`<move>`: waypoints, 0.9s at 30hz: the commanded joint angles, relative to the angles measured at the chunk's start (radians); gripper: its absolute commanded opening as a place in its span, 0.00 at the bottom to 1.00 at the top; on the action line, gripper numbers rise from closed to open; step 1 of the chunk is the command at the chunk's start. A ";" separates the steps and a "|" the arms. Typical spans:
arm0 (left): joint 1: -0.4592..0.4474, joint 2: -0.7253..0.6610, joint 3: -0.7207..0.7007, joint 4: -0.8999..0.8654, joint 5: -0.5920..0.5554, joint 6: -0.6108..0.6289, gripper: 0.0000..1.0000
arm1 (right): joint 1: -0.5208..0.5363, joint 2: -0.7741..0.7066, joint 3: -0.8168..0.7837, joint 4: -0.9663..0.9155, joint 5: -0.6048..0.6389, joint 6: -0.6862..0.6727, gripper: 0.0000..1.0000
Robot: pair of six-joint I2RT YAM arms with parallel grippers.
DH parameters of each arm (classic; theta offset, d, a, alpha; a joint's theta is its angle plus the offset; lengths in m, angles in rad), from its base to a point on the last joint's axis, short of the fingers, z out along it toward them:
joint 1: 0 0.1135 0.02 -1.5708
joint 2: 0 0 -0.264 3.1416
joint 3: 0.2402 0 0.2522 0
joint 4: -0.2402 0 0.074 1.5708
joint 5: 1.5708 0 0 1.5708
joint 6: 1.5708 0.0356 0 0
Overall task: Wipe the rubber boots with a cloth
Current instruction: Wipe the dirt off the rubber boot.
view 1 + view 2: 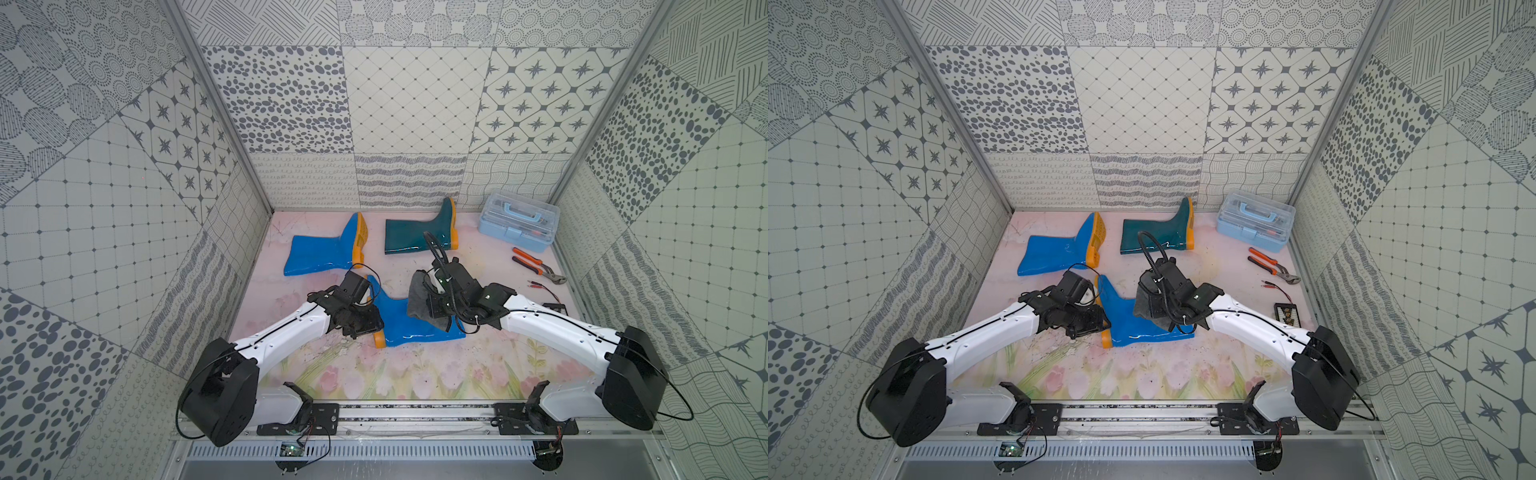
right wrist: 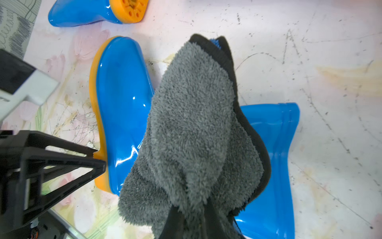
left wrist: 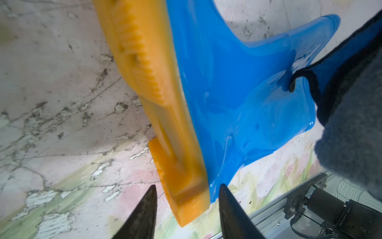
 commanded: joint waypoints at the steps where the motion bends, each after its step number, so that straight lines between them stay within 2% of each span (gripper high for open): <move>1: 0.006 0.052 -0.043 0.113 0.058 -0.004 0.41 | 0.046 0.049 0.028 0.070 -0.011 0.058 0.00; 9: 0.007 0.060 -0.099 0.145 0.021 -0.031 0.01 | 0.129 0.205 0.071 0.200 -0.077 0.094 0.00; 12: 0.006 0.069 -0.097 0.139 0.005 -0.030 0.00 | 0.095 0.226 0.048 0.184 -0.053 0.081 0.00; 14: 0.006 0.077 -0.093 0.134 0.000 -0.027 0.00 | 0.033 0.210 -0.004 0.166 -0.048 0.071 0.00; 20: 0.005 0.097 -0.078 0.119 0.005 -0.008 0.00 | -0.133 0.070 -0.152 0.082 -0.012 0.012 0.00; 23: 0.005 0.097 -0.085 0.122 0.009 -0.005 0.00 | -0.128 0.081 -0.105 0.085 -0.042 -0.010 0.00; 27: 0.005 0.104 -0.090 0.132 0.006 -0.007 0.00 | -0.045 0.238 0.074 0.093 -0.090 -0.027 0.00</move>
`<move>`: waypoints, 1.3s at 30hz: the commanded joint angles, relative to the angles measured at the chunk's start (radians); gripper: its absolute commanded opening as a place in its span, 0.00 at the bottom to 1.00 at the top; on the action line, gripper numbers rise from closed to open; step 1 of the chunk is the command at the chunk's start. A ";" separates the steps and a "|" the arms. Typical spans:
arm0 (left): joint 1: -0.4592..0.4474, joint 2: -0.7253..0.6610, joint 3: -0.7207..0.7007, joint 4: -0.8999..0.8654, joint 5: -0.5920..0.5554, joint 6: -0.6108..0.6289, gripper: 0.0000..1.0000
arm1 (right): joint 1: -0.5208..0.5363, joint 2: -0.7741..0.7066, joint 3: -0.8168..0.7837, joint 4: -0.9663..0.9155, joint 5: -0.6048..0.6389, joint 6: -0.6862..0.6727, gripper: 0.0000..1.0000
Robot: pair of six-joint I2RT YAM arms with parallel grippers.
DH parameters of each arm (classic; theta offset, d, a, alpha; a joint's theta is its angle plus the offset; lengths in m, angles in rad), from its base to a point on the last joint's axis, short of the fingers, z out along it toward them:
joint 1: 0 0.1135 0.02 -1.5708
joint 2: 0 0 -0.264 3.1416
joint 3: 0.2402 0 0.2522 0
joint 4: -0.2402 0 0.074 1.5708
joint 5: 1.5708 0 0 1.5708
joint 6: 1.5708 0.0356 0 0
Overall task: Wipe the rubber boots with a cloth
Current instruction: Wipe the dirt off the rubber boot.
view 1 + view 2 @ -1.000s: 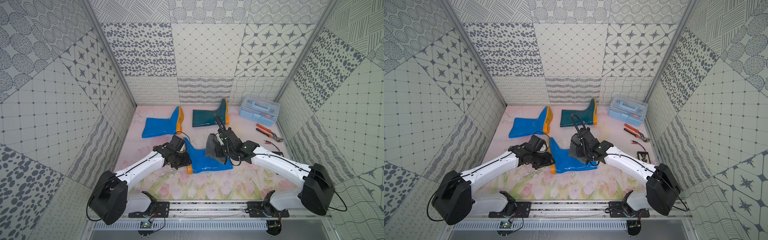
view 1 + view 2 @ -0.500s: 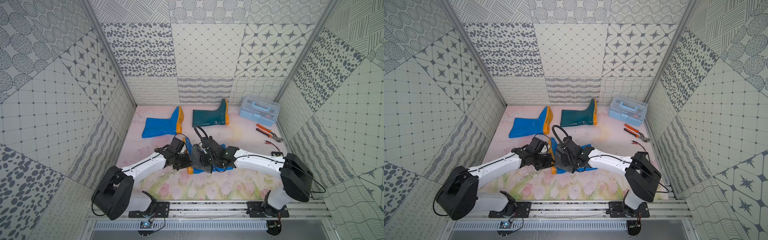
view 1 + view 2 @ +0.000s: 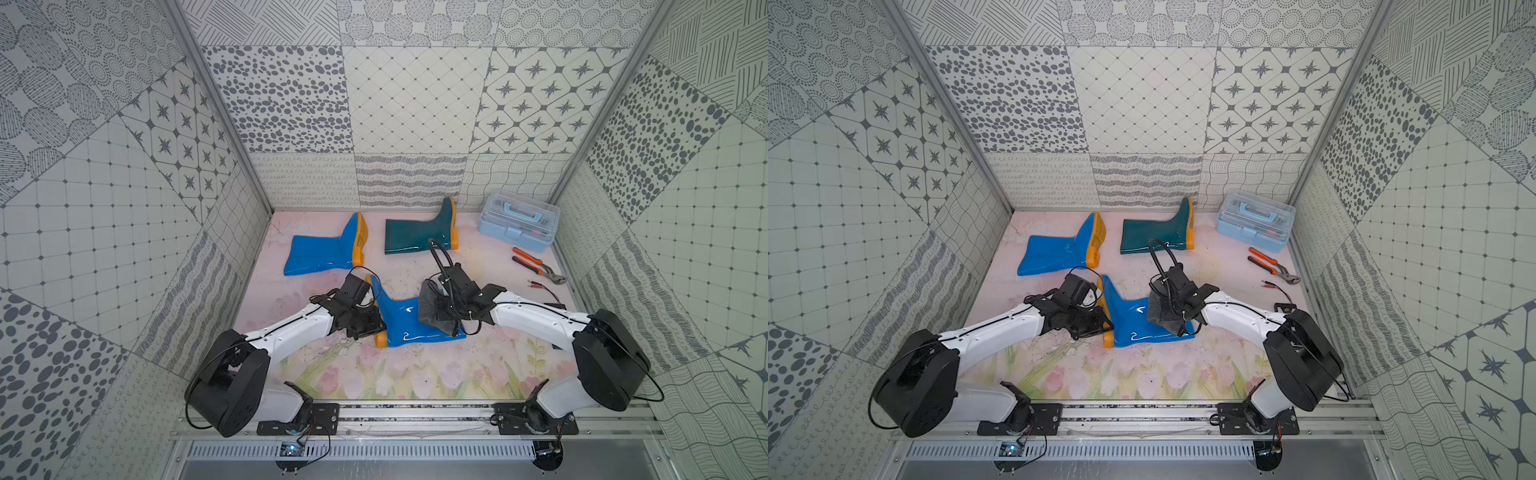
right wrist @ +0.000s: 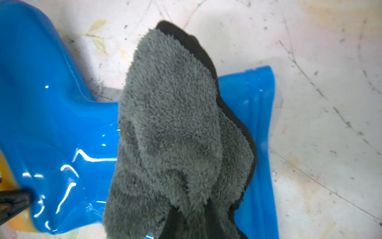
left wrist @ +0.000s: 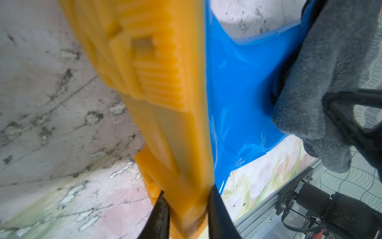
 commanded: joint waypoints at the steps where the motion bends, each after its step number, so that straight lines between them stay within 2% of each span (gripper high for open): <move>1: -0.002 0.055 -0.031 -0.001 -0.063 0.009 0.00 | 0.076 0.141 0.164 0.054 -0.075 -0.025 0.00; 5: -0.002 0.052 -0.029 -0.006 -0.070 0.006 0.00 | 0.146 0.323 0.369 0.085 -0.189 0.006 0.00; 9: -0.002 0.041 -0.029 -0.022 -0.086 0.009 0.00 | 0.112 0.412 0.448 0.073 -0.259 0.018 0.00; 14: -0.001 0.021 -0.037 -0.031 -0.100 0.010 0.00 | -0.021 0.350 0.306 0.057 -0.320 0.003 0.00; 18: -0.002 0.019 -0.039 -0.039 -0.110 0.017 0.00 | -0.150 0.246 0.220 -0.054 -0.289 -0.077 0.00; 21: -0.002 0.022 -0.036 -0.040 -0.111 0.021 0.00 | -0.205 0.195 0.208 -0.126 -0.263 -0.125 0.00; 25: -0.001 0.031 -0.029 -0.033 -0.101 0.020 0.00 | -0.186 0.208 0.263 -0.099 -0.346 -0.089 0.00; 30: -0.002 0.046 -0.024 -0.025 -0.100 0.014 0.00 | -0.033 0.326 0.456 -0.060 -0.377 -0.024 0.00; 33: -0.002 0.042 -0.017 -0.029 -0.103 0.012 0.00 | 0.020 0.389 0.497 0.006 -0.436 0.033 0.00; 36: -0.002 0.032 -0.012 -0.039 -0.108 0.016 0.00 | -0.009 0.401 0.442 0.077 -0.462 0.072 0.00; 39: -0.002 0.028 -0.015 -0.044 -0.106 0.015 0.00 | -0.090 0.372 0.329 0.135 -0.469 0.087 0.00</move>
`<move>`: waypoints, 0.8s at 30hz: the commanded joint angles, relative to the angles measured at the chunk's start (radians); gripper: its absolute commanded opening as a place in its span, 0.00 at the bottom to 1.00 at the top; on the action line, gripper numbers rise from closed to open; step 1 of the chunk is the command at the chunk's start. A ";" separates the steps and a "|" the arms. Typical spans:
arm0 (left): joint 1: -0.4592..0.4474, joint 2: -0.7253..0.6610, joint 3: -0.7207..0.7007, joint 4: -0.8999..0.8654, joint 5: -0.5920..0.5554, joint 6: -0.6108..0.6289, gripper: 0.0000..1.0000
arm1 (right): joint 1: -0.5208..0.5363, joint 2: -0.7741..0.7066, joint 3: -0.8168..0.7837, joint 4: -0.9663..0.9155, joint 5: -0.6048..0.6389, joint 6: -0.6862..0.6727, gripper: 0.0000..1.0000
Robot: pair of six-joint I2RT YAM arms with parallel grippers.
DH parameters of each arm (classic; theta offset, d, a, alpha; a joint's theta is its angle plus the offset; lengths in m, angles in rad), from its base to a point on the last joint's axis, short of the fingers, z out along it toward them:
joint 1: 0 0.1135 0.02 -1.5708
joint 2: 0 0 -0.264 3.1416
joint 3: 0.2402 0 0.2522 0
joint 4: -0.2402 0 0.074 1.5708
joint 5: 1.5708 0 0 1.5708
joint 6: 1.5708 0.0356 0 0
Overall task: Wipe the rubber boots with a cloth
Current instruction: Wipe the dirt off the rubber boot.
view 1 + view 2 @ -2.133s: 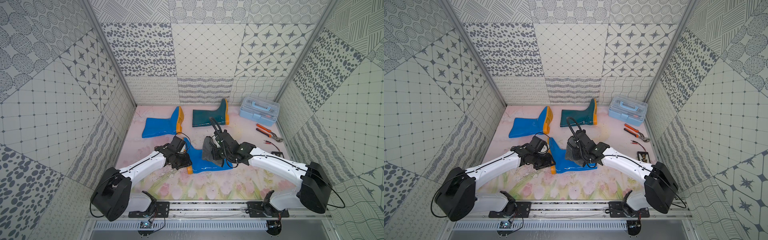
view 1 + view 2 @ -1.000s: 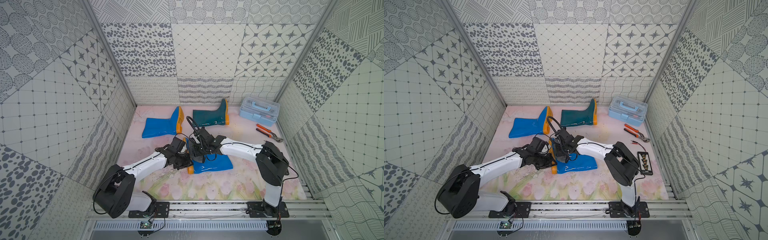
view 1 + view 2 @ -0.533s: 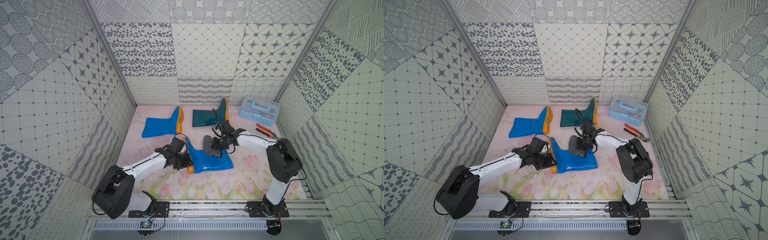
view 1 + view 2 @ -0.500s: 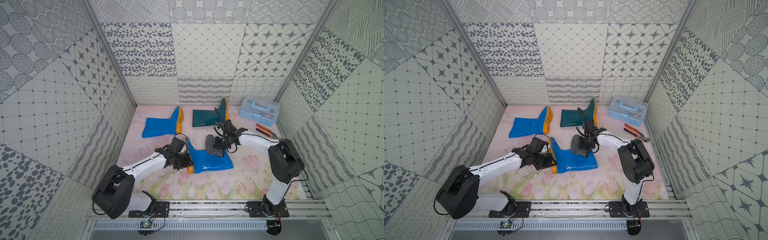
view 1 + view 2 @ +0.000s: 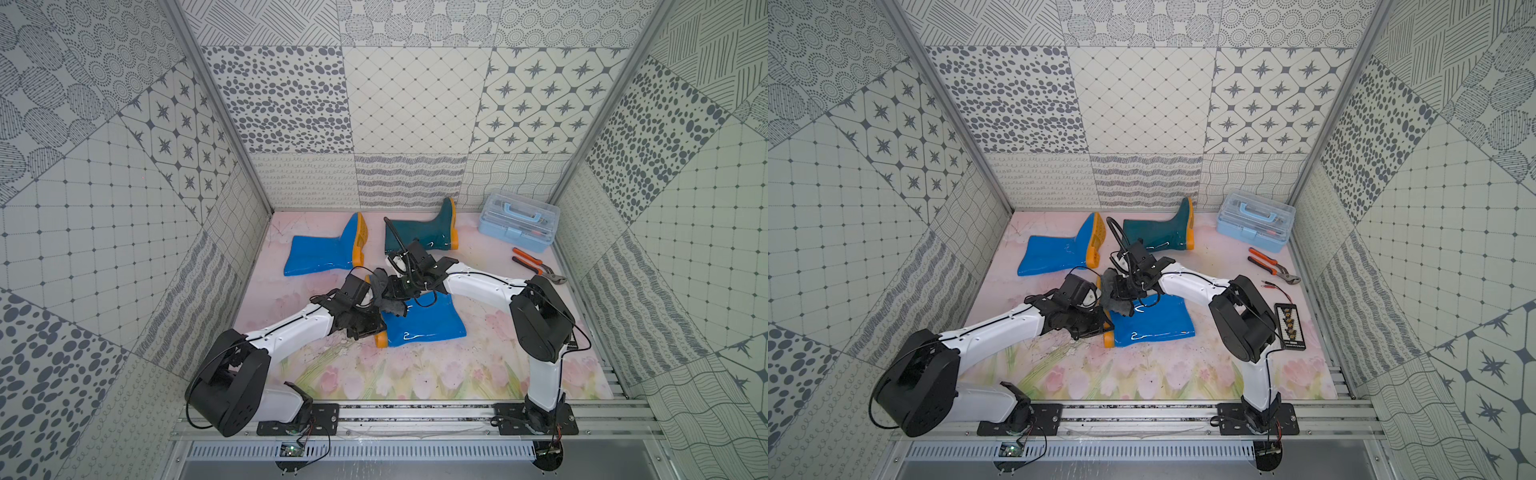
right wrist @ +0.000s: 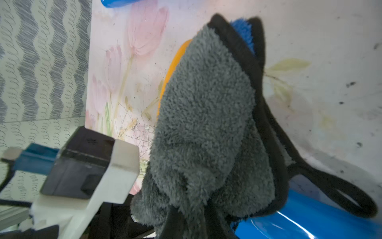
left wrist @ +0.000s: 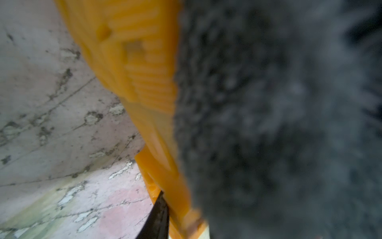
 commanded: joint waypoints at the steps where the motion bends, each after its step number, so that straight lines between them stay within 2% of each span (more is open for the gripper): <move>1: -0.002 0.028 -0.023 -0.043 -0.100 0.017 0.00 | -0.109 -0.019 -0.111 0.057 -0.024 0.030 0.00; 8: -0.003 0.043 -0.026 -0.016 -0.085 -0.002 0.00 | -0.343 -0.236 -0.287 -0.065 0.028 -0.091 0.00; 11: -0.004 0.052 -0.021 0.002 -0.076 -0.013 0.00 | -0.378 -0.315 -0.304 -0.120 0.070 -0.125 0.00; 14: -0.004 0.066 -0.016 0.015 -0.072 -0.017 0.00 | -0.338 -0.357 -0.291 -0.130 0.073 -0.103 0.00; 17: -0.004 0.082 -0.015 0.031 -0.071 -0.024 0.00 | -0.205 -0.352 -0.242 -0.108 0.111 -0.070 0.00; 19: -0.005 0.096 -0.016 0.053 -0.069 -0.033 0.00 | -0.131 -0.321 -0.222 -0.043 0.093 -0.018 0.00; 21: -0.005 0.112 -0.014 0.074 -0.065 -0.039 0.00 | -0.106 -0.271 -0.211 0.048 0.044 0.043 0.00; 24: -0.005 0.136 -0.005 0.089 -0.062 -0.044 0.00 | -0.100 -0.164 -0.118 0.047 0.035 0.020 0.00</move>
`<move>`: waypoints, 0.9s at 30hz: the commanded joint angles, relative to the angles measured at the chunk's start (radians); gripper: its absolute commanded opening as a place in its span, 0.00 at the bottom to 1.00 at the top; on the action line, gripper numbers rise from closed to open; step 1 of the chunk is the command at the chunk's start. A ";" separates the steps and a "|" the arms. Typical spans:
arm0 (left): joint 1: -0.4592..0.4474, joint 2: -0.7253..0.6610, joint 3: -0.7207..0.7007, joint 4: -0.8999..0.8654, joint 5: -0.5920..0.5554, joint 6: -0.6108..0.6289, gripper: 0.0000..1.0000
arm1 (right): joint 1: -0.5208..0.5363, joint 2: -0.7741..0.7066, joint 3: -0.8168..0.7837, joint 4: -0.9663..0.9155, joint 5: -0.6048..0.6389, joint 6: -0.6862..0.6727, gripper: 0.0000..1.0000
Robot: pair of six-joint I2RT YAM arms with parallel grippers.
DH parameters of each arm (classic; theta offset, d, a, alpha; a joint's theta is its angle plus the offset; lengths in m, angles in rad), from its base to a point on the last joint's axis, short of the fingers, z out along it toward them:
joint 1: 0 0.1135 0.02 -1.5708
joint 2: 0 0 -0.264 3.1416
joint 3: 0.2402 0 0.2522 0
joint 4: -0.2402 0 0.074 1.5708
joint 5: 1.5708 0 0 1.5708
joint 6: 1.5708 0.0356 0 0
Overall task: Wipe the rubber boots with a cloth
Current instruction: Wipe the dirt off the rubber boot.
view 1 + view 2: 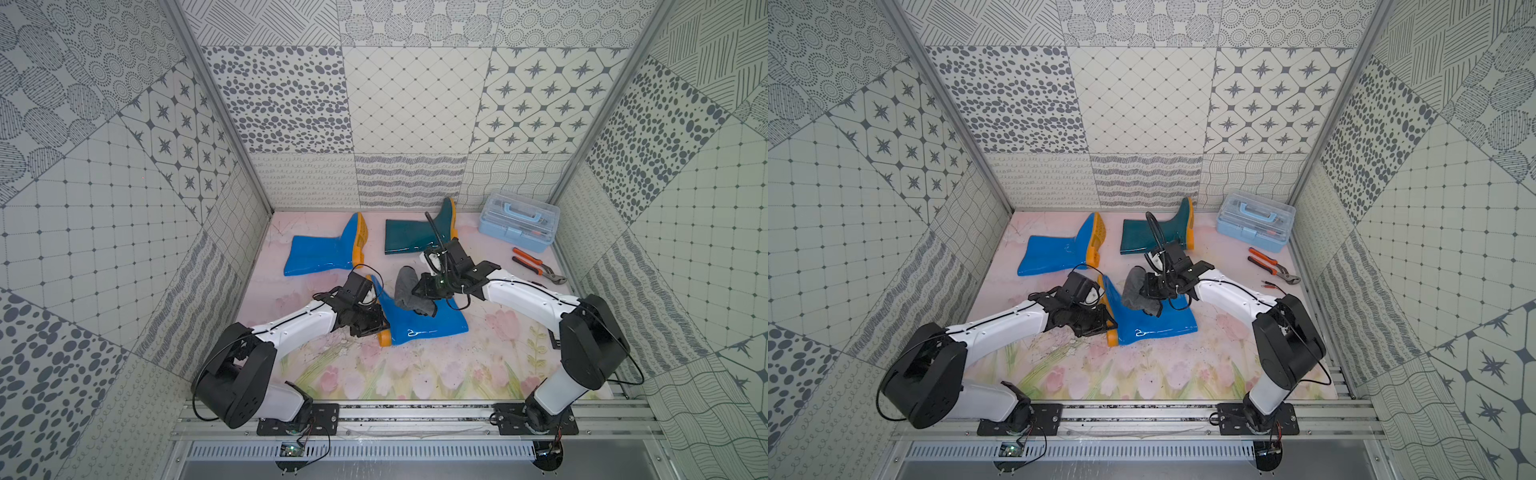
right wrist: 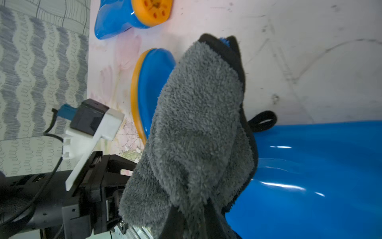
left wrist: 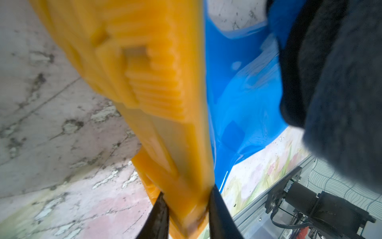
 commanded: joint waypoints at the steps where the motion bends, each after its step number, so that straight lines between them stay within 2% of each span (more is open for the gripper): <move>1: -0.003 0.079 -0.020 0.056 -0.110 -0.016 0.00 | -0.020 0.120 0.108 0.051 -0.003 -0.002 0.00; 3: -0.005 0.076 -0.016 0.052 -0.119 -0.015 0.00 | -0.036 0.190 0.153 0.013 -0.005 -0.038 0.00; 6: -0.005 0.060 -0.019 0.058 -0.139 -0.032 0.00 | -0.099 0.228 0.122 -0.003 -0.023 -0.076 0.00; 12: -0.005 0.058 -0.062 0.179 -0.174 -0.116 0.00 | -0.311 0.098 0.013 -0.123 0.057 -0.245 0.00; 14: -0.006 0.023 -0.079 0.185 -0.186 -0.135 0.00 | -0.325 0.053 0.020 -0.162 0.068 -0.281 0.00; 17: -0.005 -0.023 -0.088 0.141 -0.207 -0.132 0.00 | -0.284 -0.023 0.001 -0.140 0.049 -0.271 0.00; 21: -0.006 -0.016 -0.071 0.083 -0.170 -0.104 0.00 | -0.130 -0.200 -0.070 -0.059 0.128 -0.235 0.00; 24: -0.006 0.003 -0.035 0.021 -0.171 -0.064 0.00 | -0.042 -0.331 -0.171 0.053 0.143 -0.168 0.00; 27: -0.005 0.004 -0.009 -0.032 -0.193 -0.029 0.00 | 0.011 -0.395 -0.275 0.175 0.127 -0.069 0.00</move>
